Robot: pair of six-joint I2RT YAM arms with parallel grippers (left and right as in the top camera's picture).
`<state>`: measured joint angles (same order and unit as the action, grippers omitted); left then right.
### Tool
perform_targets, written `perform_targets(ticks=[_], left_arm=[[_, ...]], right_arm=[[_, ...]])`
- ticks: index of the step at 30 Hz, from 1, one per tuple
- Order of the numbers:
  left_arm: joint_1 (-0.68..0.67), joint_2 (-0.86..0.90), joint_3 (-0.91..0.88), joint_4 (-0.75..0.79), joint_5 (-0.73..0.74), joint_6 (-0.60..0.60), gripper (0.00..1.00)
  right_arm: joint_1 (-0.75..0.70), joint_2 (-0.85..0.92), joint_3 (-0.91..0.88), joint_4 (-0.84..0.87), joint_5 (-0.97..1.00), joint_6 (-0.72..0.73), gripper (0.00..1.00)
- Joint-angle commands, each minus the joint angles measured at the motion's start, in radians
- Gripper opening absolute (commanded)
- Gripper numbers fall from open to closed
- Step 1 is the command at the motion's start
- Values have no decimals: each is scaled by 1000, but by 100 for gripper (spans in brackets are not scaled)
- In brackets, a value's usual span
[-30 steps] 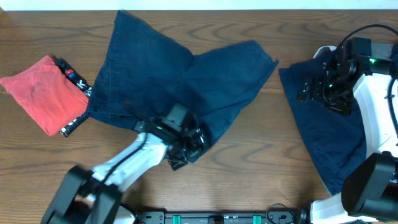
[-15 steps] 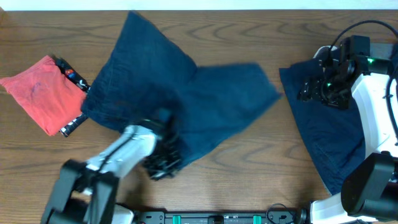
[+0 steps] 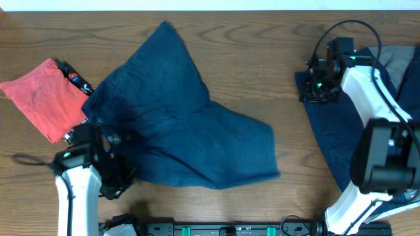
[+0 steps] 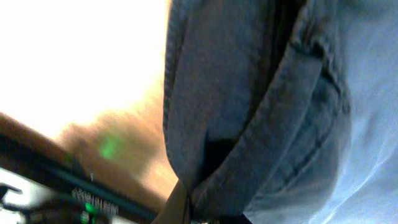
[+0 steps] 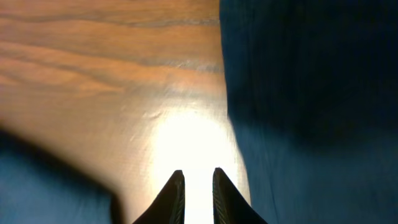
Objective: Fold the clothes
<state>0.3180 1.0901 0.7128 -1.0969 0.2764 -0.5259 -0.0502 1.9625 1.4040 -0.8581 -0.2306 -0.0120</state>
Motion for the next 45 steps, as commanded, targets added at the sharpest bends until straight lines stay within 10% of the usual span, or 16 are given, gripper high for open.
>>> perform_targets(ticks=[1,13,22,45], left_arm=[[72,-31,0,32,-39,20,6],[121,-33,0,69,-39,21,6],[121,-33,0,67,-39,21,6],[121,-32,0,66,-39,21,7]], right_arm=[[2,78,-8,40,-4,-1,14],[-185,155,30,55,483,270,8],[-328,126,252,-58,-218,134,27],[335,183,253,116,-284,76,86]])
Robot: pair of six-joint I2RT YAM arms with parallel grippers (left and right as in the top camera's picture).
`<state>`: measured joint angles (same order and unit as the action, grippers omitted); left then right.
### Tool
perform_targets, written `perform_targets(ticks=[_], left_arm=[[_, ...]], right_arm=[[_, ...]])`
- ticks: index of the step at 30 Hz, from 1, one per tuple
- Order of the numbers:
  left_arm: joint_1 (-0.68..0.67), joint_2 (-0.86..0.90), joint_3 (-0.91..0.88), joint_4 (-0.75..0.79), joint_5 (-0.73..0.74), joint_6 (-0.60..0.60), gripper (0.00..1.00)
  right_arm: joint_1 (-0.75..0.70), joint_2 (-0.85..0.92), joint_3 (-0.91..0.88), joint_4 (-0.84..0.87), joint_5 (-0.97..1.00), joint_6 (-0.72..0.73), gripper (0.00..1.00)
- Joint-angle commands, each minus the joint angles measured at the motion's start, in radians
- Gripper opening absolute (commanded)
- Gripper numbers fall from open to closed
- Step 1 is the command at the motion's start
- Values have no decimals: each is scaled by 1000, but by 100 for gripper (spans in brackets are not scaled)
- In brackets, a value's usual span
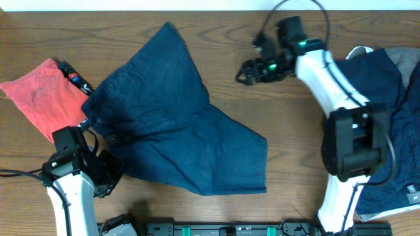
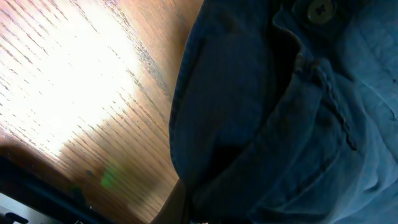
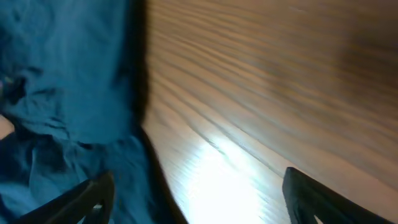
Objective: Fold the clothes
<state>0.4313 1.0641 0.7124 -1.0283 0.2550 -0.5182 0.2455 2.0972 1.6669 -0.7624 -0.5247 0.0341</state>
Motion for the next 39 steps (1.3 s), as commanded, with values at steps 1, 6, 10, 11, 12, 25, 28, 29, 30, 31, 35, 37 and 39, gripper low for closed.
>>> perform_targets(ticks=[1,6,10,11,12,25,28,29,30,31,35,37,39], left_arm=[[8,-6,0,-2,-17,13,7],[8,-6,0,-3,-17,13,7],[8,-6,0,-3,-17,13,7],[8,-6,0,-3,-17,13,7],[8,-6,0,-3,-17,13,7],[8,-6,0,-3,-17,14,8],[8,-6,0,-3,-17,14,7],[8,-6,0,-3,-17,14,7],[8,-6,0,-3,-17,14,7],[8,-6,0,-3,-17,14,7],[8,-6,0,-3,-17,14,7],[8,-6,0,-3,-17,14,7],[8,-6,0,-7,-17,14,7]], right_arm=[[62,64,-10,45,6,40,87],[155,150,-10,180,-8,116,86],[207,224,-10,323,-99,172,85],[220,247,-10,375,-146,180,85],[230,265,-10,417,-187,189,85],[200,206,32,417,14,287,1],[187,109,66,313,188,273,1],[190,80,77,289,223,253,1],[199,53,90,266,253,228,1],[209,28,105,240,274,204,1],[281,-26,137,134,319,116,1],[324,-24,137,95,342,70,1],[372,-5,137,60,402,29,1]])
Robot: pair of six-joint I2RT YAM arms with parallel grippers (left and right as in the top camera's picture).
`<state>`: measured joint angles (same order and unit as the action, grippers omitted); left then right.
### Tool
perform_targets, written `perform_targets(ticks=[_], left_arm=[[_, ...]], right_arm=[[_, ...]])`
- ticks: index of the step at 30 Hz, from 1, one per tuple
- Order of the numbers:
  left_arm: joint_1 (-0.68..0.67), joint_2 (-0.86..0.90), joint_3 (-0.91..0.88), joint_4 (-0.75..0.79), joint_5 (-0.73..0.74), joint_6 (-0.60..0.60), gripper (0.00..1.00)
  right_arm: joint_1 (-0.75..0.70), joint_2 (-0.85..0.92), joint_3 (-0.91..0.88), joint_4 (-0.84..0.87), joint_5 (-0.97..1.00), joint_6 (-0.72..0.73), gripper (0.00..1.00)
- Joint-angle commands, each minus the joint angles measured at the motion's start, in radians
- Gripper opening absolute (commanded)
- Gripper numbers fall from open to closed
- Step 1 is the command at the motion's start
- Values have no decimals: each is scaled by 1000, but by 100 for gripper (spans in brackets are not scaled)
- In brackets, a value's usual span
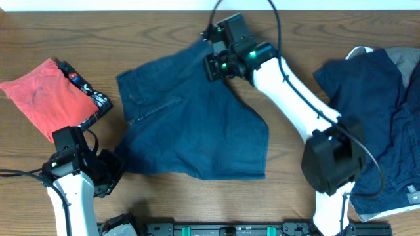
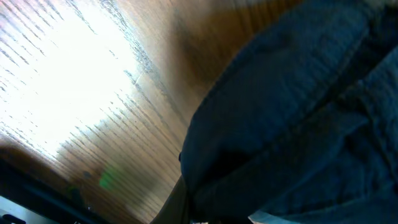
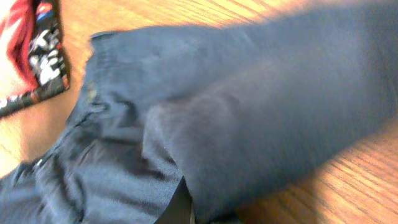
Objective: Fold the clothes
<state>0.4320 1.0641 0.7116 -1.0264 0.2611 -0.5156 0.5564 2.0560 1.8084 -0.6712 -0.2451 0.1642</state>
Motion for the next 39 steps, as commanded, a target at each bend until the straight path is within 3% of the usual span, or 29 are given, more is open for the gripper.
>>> perform_targets(ticks=[1,4,6,10,14,23,28,34,39], left_arm=[[7,-6,1,-12,-23,12,7],[7,-6,1,-15,-23,23,7],[7,-6,1,-16,-23,26,7],[7,-6,1,-16,-23,26,7],[7,-6,1,-16,-23,26,7],[7,-6,1,-16,-23,26,7],[7,-6,1,-15,-23,26,7],[7,-6,1,-15,-23,25,7],[7,-6,1,-15,-23,25,7]], right_arm=[[87,50,-5,-47,155,-121,1],[155,100,-5,-66,219,-176,4],[189,135,-5,-68,260,-189,15],[208,153,-5,-85,422,-55,25],[167,119,-3,-89,524,52,50],[-42,-17,-3,-149,520,134,58],[-180,-4,-16,-203,309,165,63],[-297,77,-43,-146,13,160,64],[-314,162,-43,-19,-222,108,69]])
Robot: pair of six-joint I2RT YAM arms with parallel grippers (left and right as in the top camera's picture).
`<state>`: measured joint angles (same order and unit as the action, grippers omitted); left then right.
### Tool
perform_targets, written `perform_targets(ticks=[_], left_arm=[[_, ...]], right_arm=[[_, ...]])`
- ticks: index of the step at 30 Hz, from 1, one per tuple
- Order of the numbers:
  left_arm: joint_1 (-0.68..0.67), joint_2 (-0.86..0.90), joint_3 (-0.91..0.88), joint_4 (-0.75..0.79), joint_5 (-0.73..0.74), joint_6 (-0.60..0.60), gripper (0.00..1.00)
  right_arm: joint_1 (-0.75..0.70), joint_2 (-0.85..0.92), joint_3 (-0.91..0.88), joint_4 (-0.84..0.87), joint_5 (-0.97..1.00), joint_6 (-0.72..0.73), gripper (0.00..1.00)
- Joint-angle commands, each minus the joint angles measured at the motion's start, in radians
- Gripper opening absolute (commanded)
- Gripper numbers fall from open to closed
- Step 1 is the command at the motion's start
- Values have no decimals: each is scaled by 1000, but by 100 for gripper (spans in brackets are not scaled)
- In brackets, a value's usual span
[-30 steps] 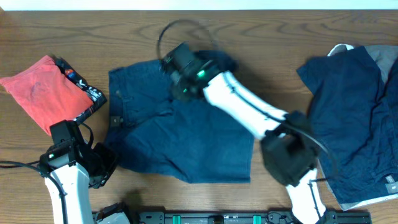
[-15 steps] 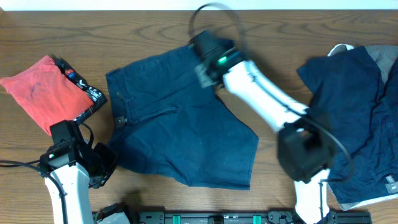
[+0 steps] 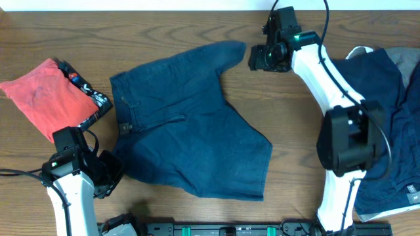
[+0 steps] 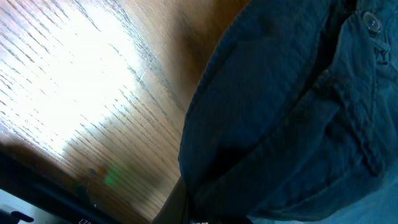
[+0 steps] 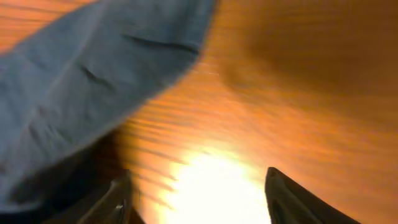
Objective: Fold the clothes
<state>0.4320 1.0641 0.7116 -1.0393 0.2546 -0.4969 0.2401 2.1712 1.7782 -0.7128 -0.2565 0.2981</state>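
Dark blue denim shorts (image 3: pixel 187 124) lie spread on the wooden table, waistband to the left, one leg reaching up to the far middle. My left gripper (image 3: pixel 108 176) is shut on the shorts' near left corner; the left wrist view is filled with the pinched denim (image 4: pixel 280 112) and a button. My right gripper (image 3: pixel 257 58) hangs open just right of the upper leg's tip, holding nothing; the right wrist view shows that leg (image 5: pixel 87 93) to the left of the spread fingers (image 5: pixel 118 199).
A folded red garment (image 3: pixel 46 95) with a patterned item under it lies at the far left. A heap of dark blue and grey clothes (image 3: pixel 387 111) fills the right side. A black rail (image 3: pixel 230 229) runs along the table's near edge.
My right gripper has let go of the shorts' upper leg, opened, and moved right off the cloth. The leg now lies stretched toward the far middle. The left gripper keeps its hold.
The shorts lay bunched diagonally with my left gripper on their near left corner and the right gripper shut by the clothes heap. The right gripper then stood open near the far middle, then shut on the shorts' upper leg. Now the shorts lie spread flatter and it is open.
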Motion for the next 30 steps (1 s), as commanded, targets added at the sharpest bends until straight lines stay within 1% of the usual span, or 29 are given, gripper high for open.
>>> perform_targets(ticks=[1,4,7,10,15,18,21,27,30], left_arm=[[7,-6,1,-2,-17,7,7],[7,-6,1,-2,-17,7,7],[7,-6,1,-2,-17,7,7],[7,-6,1,-2,-17,7,7],[7,-6,1,-2,-17,7,7],[7,-6,1,-2,-17,7,7],[7,-6,1,-3,-17,7,7],[7,-6,1,-13,-17,7,7],[7,-6,1,-14,-17,7,7]], right_arm=[[3,62,-13,49,-233,-26,73],[11,104,-13,116,-273,-26,79],[20,140,-13,180,-272,-20,86],[26,175,-13,251,-273,35,90],[45,236,-13,359,-286,100,90],[62,264,-13,411,-320,102,89],[82,278,-13,446,-306,102,89],[115,281,-13,549,-254,102,99],[124,281,-13,594,-212,102,98]])
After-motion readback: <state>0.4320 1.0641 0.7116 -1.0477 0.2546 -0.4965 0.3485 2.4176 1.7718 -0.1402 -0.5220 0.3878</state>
